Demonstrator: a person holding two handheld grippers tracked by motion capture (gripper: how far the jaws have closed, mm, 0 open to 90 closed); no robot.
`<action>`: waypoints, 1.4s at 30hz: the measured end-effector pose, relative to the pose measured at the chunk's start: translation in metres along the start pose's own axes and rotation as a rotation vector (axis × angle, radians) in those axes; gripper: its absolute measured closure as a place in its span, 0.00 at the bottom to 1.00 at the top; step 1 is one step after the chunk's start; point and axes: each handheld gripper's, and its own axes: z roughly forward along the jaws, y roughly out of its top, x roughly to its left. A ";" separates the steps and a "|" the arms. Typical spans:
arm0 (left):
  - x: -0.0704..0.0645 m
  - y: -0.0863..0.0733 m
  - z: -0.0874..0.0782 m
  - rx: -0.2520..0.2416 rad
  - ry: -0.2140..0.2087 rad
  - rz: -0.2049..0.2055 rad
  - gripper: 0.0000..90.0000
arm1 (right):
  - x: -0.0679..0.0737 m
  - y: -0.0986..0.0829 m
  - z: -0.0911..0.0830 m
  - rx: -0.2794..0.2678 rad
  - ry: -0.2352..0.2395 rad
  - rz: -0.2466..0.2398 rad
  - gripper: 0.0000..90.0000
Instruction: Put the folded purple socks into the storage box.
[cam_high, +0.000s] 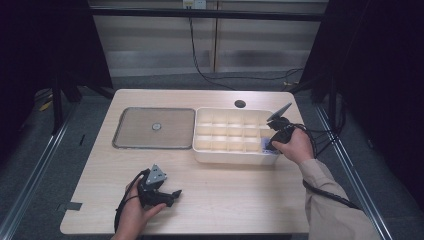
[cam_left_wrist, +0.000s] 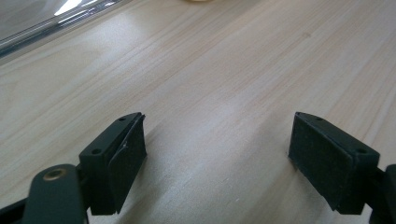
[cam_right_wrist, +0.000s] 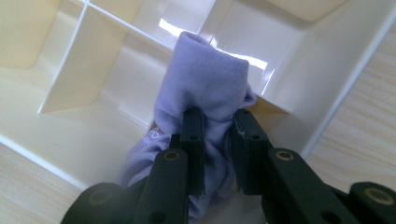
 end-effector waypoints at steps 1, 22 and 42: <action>0.000 0.000 0.000 0.000 0.000 0.000 0.20 | 0.001 0.000 0.000 0.006 -0.002 0.003 0.85; 0.001 0.000 0.000 0.007 -0.001 0.009 0.20 | 0.013 0.003 0.013 0.052 -0.080 -0.055 0.85; 0.000 0.000 0.000 -0.003 -0.001 -0.001 0.20 | 0.010 0.007 -0.020 0.038 -0.075 -0.087 0.79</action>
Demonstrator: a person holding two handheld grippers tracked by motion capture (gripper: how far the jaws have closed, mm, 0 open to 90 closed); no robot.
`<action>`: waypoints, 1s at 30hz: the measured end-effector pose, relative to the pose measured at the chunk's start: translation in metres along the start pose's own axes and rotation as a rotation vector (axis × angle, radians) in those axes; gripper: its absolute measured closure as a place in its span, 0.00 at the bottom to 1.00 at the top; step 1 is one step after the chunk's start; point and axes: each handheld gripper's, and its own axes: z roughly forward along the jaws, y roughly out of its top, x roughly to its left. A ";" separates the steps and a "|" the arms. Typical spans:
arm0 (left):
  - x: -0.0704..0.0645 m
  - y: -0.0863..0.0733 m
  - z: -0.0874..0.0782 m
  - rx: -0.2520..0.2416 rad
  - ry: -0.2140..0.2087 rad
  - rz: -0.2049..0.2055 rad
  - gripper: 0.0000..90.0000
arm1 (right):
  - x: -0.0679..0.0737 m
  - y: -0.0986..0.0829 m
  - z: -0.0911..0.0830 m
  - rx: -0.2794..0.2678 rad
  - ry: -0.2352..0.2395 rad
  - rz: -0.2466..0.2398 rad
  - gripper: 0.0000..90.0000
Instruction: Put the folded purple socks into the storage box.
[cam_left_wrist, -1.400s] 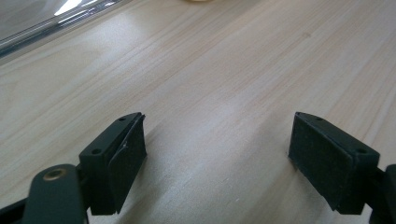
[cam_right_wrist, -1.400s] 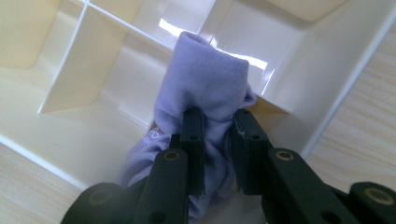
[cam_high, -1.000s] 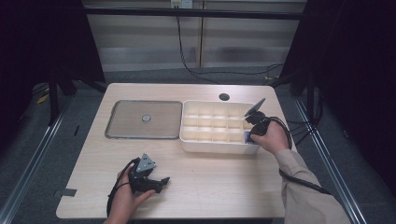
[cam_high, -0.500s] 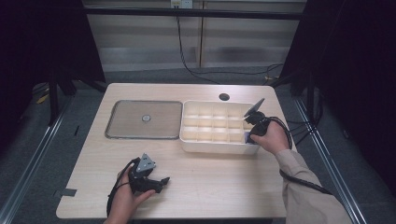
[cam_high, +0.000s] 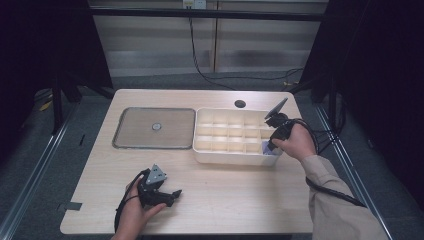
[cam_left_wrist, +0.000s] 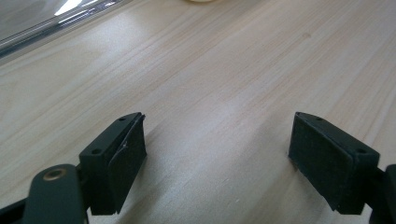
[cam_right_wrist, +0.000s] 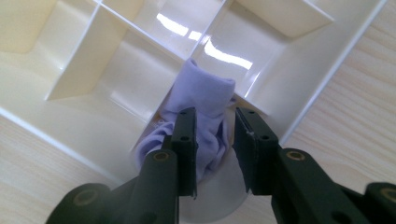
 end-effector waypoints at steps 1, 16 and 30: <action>0.000 0.000 0.000 0.000 0.000 0.000 0.20 | 0.000 0.000 -0.001 0.001 0.002 -0.001 0.79; 0.000 0.000 0.000 0.000 0.002 0.006 0.20 | 0.000 0.008 -0.010 -0.010 0.012 -0.002 0.92; 0.001 0.000 0.000 -0.001 0.006 0.009 0.20 | -0.001 0.021 -0.006 0.004 0.009 0.010 1.00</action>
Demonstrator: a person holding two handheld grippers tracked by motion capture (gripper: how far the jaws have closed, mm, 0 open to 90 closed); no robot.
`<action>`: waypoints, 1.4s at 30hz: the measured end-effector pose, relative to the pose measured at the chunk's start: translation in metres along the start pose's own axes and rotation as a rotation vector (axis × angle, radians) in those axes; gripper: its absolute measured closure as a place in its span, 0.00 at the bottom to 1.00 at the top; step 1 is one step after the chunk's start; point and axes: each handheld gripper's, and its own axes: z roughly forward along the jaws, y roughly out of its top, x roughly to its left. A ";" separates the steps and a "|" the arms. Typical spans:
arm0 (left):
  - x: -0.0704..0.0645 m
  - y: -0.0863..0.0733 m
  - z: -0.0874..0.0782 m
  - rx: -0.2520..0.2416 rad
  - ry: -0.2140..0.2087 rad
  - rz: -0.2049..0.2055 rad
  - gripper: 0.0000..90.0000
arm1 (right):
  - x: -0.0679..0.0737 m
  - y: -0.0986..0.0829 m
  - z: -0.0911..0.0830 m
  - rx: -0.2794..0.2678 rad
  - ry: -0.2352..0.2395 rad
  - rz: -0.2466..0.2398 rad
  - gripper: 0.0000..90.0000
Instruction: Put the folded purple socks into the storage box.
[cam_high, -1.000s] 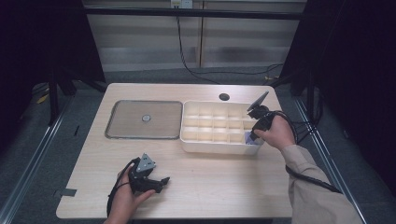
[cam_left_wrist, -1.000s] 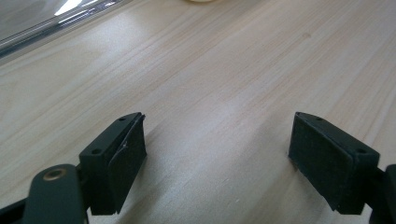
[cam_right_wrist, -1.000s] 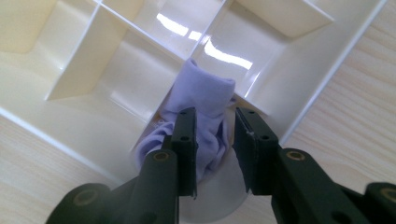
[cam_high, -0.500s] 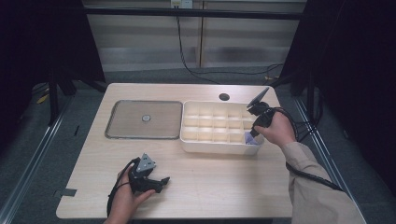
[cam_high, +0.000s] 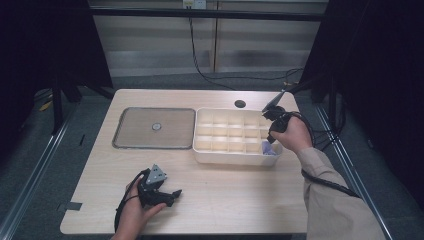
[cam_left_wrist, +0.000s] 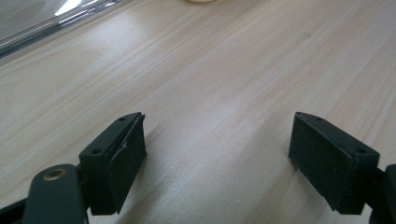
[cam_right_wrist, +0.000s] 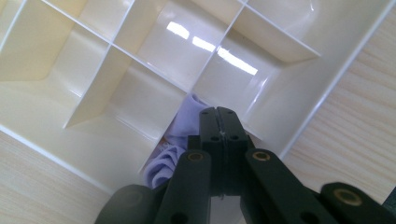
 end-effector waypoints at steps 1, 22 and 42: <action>0.000 0.000 0.000 0.000 0.000 0.000 0.20 | 0.000 0.001 0.001 0.002 -0.001 0.000 1.00; 0.000 0.000 0.001 0.000 -0.006 -0.002 0.20 | 0.005 0.006 0.021 0.046 0.005 -0.011 1.00; 0.000 0.000 0.001 0.000 -0.008 -0.008 0.20 | 0.002 -0.010 0.041 0.049 0.039 0.014 1.00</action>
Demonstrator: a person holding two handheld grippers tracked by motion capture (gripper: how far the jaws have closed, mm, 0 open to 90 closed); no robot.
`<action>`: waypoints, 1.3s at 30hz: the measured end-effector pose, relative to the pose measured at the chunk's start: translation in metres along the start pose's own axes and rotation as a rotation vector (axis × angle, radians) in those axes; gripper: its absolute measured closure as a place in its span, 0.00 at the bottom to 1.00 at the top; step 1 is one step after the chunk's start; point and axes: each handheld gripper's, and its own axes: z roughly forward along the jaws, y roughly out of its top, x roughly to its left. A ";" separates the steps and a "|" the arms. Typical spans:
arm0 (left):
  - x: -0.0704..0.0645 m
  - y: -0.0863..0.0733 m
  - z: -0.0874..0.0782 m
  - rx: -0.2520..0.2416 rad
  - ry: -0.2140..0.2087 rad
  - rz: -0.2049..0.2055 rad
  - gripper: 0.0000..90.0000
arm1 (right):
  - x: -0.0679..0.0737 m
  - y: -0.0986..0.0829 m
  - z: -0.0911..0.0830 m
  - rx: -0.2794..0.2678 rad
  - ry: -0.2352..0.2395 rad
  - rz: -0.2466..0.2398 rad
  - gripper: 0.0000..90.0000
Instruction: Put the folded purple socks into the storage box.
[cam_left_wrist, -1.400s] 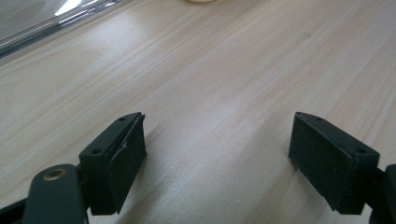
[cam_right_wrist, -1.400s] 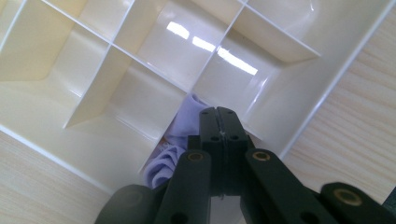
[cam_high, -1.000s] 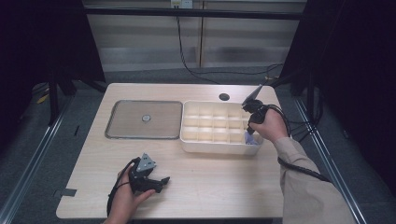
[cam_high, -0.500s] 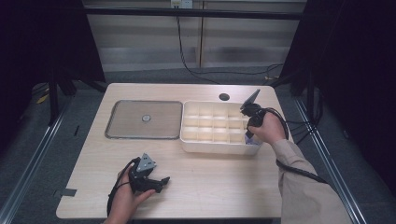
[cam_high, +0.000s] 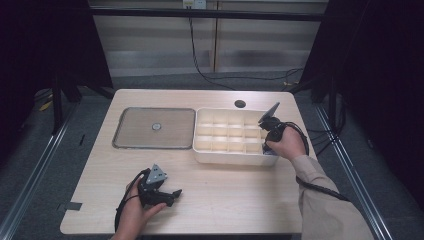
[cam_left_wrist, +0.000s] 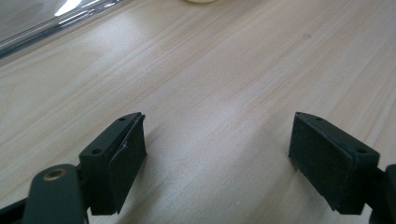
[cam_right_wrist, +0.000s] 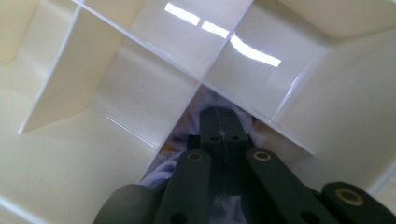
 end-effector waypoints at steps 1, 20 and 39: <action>0.000 0.000 0.000 0.000 0.000 0.000 0.20 | -0.001 -0.001 -0.001 -0.007 0.003 -0.005 0.98; 0.000 0.000 0.000 -0.001 0.000 0.000 0.20 | 0.004 -0.004 -0.033 -0.069 0.020 -0.012 0.69; 0.001 0.000 0.000 0.001 0.002 0.007 0.20 | 0.007 -0.008 -0.044 -0.100 0.047 -0.030 0.48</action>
